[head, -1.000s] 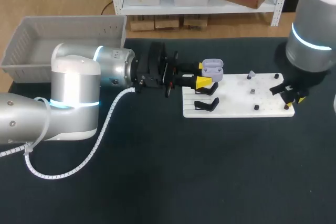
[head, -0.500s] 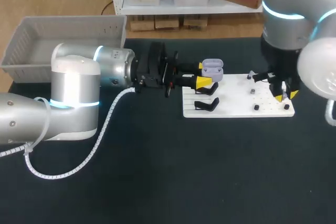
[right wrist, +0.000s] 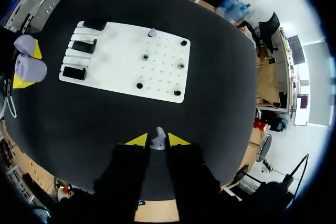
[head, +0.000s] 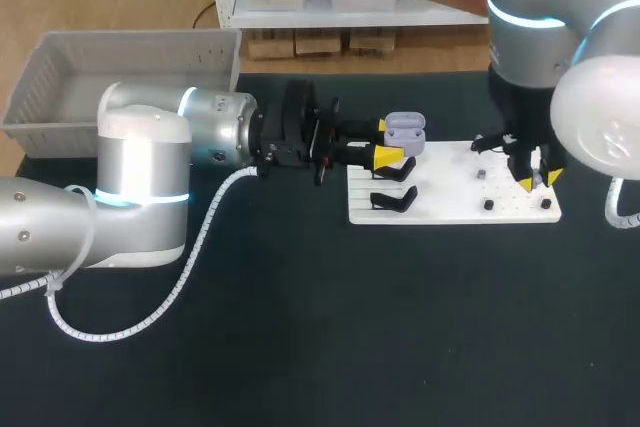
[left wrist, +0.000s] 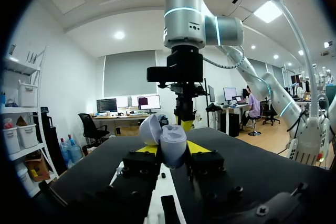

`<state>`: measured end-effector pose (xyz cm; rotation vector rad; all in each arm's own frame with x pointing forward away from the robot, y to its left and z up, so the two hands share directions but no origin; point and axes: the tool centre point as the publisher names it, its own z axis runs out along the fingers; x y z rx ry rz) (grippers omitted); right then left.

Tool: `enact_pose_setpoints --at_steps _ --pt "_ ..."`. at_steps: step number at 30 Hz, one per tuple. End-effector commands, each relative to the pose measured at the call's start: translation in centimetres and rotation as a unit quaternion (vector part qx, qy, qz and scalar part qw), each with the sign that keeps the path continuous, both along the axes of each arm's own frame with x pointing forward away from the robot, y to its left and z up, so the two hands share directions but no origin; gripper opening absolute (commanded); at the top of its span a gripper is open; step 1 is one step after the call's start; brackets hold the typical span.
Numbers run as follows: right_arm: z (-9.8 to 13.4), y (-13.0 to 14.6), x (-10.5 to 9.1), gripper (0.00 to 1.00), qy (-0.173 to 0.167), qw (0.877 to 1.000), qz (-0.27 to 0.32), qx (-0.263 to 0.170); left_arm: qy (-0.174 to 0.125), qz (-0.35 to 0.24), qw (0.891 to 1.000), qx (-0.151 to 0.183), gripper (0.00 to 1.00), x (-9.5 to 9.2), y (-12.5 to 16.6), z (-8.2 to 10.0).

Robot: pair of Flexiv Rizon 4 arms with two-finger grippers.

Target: Pick up each earbud case from the left stands, insert the matching earbuds, close the lid, and place the case in the box.

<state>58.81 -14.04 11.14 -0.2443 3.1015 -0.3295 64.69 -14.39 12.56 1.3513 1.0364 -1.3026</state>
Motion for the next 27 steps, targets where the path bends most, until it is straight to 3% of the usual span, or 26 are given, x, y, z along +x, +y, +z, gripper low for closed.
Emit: enact_pose_setpoints --at_steps 1,3,5,8,12,20,27 --pt "0.6 0.2 0.0 0.00 -0.013 1.000 -0.017 -0.016 -0.001 0.003 1.000 -0.001 0.00 -0.2 0.0 0.0" --pt "1.9 1.1 0.1 0.00 -0.021 0.998 -0.050 -0.008 -0.001 0.003 1.000 -0.001 0.00 -0.2 0.0 0.0" --pt "2.8 2.0 0.0 0.00 -0.031 0.996 -0.070 -0.035 -0.001 0.003 1.000 -0.001 0.00 -0.2 0.0 0.0" --pt "4.2 3.1 -0.2 0.00 -0.047 0.991 -0.118 -0.040 -0.001 0.003 1.000 -0.001 0.00 -0.2 0.0 0.0" --pt "5.6 4.3 -0.7 0.00 -0.065 0.984 -0.166 -0.017 -0.001 0.003 1.000 -0.001 0.00 -0.2 0.0 0.0" --pt "7.3 5.4 -1.5 0.00 -0.085 0.972 -0.216 0.034 -0.003 -0.008 1.000 0.001 0.00 -0.6 -0.7 -0.4" --pt "7.5 6.8 -1.5 0.00 -0.077 0.971 -0.220 0.054 0.000 -0.017 1.000 -0.002 0.00 -1.3 -1.2 -0.9"
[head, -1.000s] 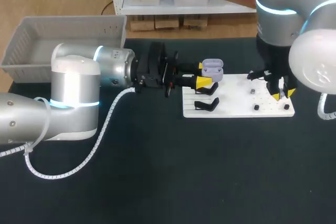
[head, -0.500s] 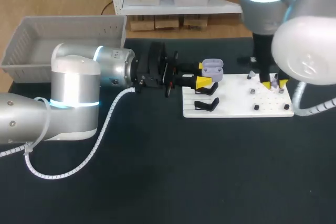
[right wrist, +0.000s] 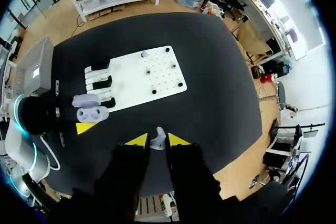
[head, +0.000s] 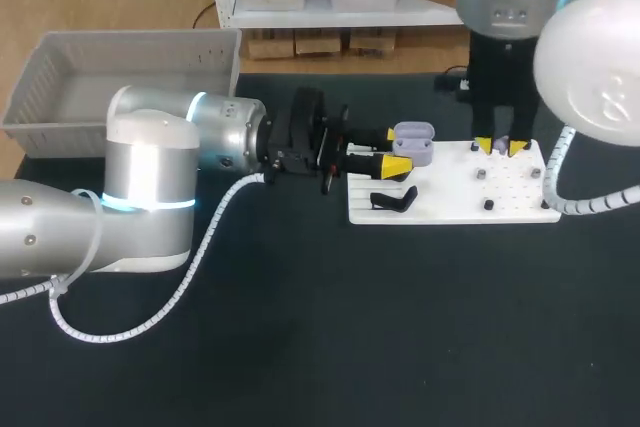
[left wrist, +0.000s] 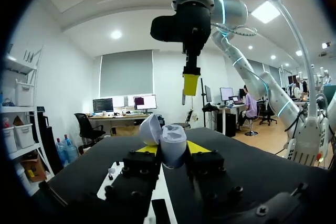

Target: Pick up each earbud case from the left stands, insert the matching earbuds, close the lid, and place the case in the box.

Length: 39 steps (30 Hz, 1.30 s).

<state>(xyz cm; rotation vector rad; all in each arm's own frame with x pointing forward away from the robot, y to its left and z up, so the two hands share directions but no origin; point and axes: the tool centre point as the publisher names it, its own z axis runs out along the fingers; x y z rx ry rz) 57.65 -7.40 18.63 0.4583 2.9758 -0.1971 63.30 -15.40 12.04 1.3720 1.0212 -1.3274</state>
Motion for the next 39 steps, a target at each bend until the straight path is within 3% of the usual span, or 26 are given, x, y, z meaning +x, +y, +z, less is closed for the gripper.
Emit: enact_pose_setpoints --at_steps 1,29,30,35,39 --pt "0.2 0.4 -0.3 0.00 -0.002 1.000 0.003 0.012 -0.001 -0.001 1.000 -0.002 0.00 0.1 -0.2 -0.4" --pt "0.0 0.8 -0.1 0.00 0.000 1.000 0.006 0.017 -0.009 -0.003 1.000 0.011 0.00 -1.0 0.3 -1.0" --pt "0.4 1.2 0.0 0.00 -0.007 1.000 -0.005 0.028 -0.009 -0.003 1.000 0.011 0.00 -1.0 0.3 -1.0" --pt "1.4 3.8 0.0 0.00 -0.029 0.998 -0.047 -0.006 -0.009 -0.003 1.000 0.011 0.00 -1.0 0.3 -1.0" --pt "1.6 4.7 0.0 0.00 -0.043 0.991 -0.123 0.013 -0.009 -0.003 1.000 0.011 0.00 -1.0 0.3 -1.0"
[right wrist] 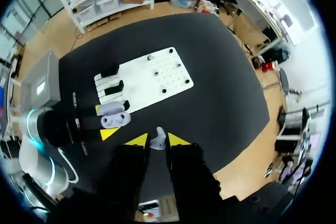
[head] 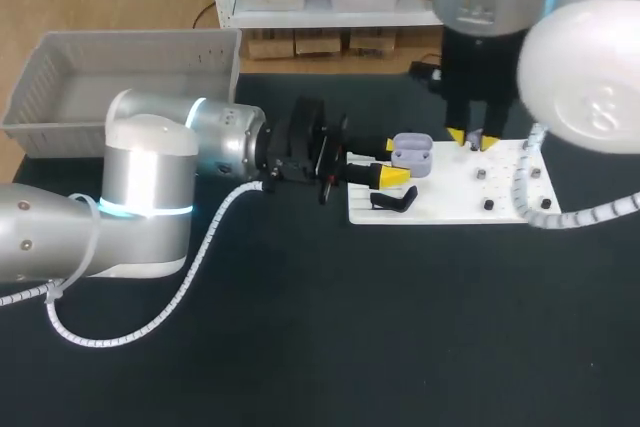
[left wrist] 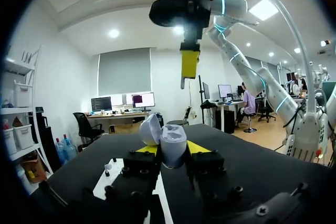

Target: Pick up each earbud case from the left stands, insert the matching earbuds, close the lid, and place the case in the box.

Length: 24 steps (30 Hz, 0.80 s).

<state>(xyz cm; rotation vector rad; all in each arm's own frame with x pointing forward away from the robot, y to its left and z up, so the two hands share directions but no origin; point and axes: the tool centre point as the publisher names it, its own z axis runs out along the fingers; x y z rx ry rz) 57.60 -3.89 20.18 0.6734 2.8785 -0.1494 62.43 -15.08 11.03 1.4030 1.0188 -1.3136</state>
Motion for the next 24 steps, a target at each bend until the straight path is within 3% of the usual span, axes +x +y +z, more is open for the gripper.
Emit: enact_pose_setpoints --at_steps 1,10,24 --pt "0.0 1.4 0.1 0.00 -0.004 0.998 -0.062 0.004 0.000 0.002 1.000 0.001 0.00 -0.1 0.0 0.0" --pt "-1.2 3.6 1.0 0.00 0.012 0.992 -0.119 0.040 0.000 0.002 1.000 0.001 0.00 -0.1 0.0 0.0" --pt "-2.4 4.5 2.9 0.00 0.032 0.994 -0.102 0.016 0.000 0.002 1.000 0.001 0.00 -0.1 0.0 0.0"
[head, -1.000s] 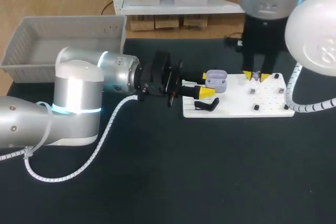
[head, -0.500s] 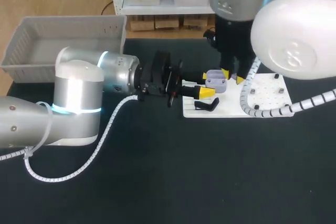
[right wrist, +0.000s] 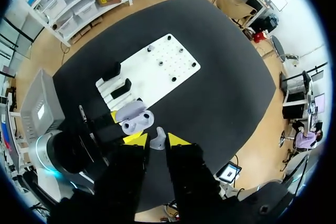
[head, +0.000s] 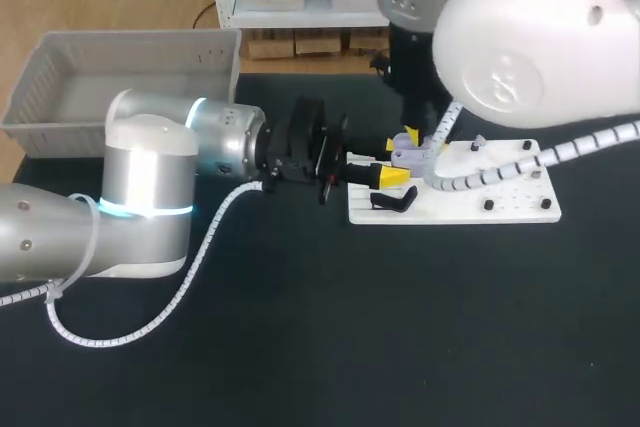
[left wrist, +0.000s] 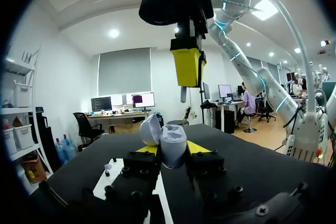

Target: Pick up each earbud case from the left stands, insert the matching earbuds, close the lid, and place the case in the box.

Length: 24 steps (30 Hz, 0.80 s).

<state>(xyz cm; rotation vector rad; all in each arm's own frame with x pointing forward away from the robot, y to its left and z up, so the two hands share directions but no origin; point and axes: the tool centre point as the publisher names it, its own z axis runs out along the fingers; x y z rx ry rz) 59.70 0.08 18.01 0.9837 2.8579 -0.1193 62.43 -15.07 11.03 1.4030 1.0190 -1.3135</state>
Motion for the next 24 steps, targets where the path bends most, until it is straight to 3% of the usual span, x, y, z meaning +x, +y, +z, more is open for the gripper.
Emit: enact_pose_setpoints --at_steps 1,24 --pt "-0.3 0.6 0.9 0.00 0.013 1.000 0.000 -0.009 0.000 0.002 1.000 0.001 0.00 -0.1 0.0 0.0" --pt "-1.9 1.0 1.4 0.00 0.031 0.999 -0.009 0.004 0.000 0.002 1.000 0.001 0.00 -0.1 0.0 0.0"
